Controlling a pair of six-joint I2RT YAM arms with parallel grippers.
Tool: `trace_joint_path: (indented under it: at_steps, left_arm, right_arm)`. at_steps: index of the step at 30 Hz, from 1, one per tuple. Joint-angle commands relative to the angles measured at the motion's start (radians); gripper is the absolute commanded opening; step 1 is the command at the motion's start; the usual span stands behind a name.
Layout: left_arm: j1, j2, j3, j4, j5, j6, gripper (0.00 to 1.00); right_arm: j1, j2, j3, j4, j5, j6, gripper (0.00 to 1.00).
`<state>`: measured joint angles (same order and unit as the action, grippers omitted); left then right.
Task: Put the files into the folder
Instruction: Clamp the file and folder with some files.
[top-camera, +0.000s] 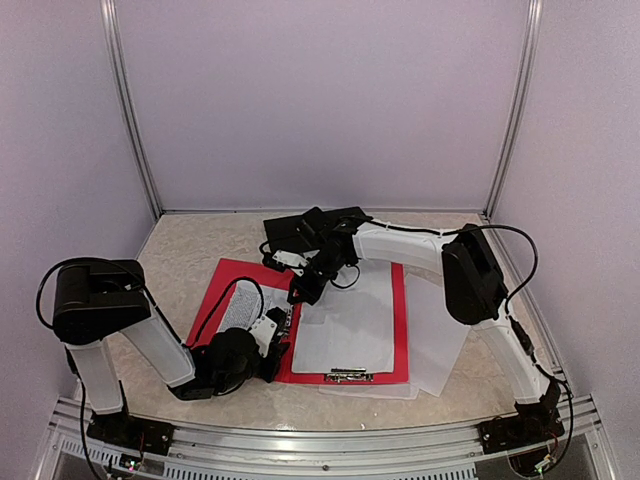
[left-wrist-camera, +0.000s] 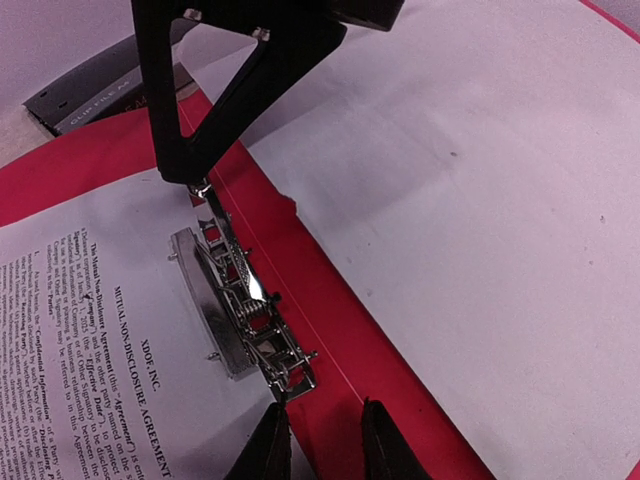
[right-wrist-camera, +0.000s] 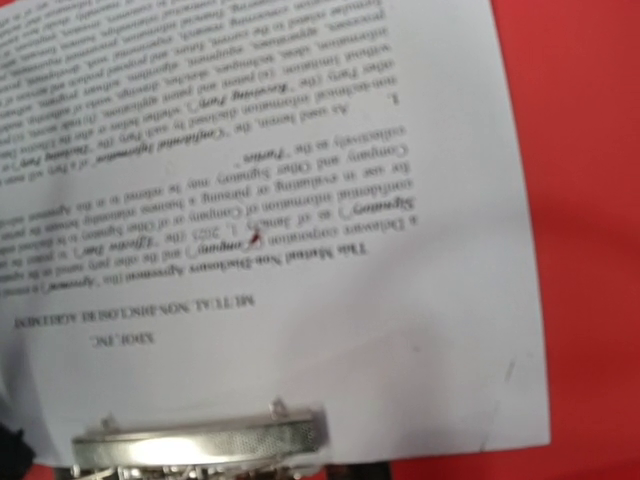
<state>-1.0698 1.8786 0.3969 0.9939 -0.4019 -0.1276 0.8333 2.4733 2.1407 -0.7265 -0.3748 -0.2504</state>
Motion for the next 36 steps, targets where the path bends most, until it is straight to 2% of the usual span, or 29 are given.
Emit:
trace_joint_path:
  at_steps: [1, 36]
  left_arm:
    - [0.004, 0.019, -0.007, -0.081, 0.026, 0.003, 0.23]
    - [0.002, 0.013, 0.000, -0.104, 0.038, 0.006, 0.22]
  right_arm:
    - [-0.023, 0.094, -0.010, -0.021, 0.071, -0.009, 0.00]
    - [-0.026, 0.172, 0.043, -0.065, 0.103, -0.014, 0.00]
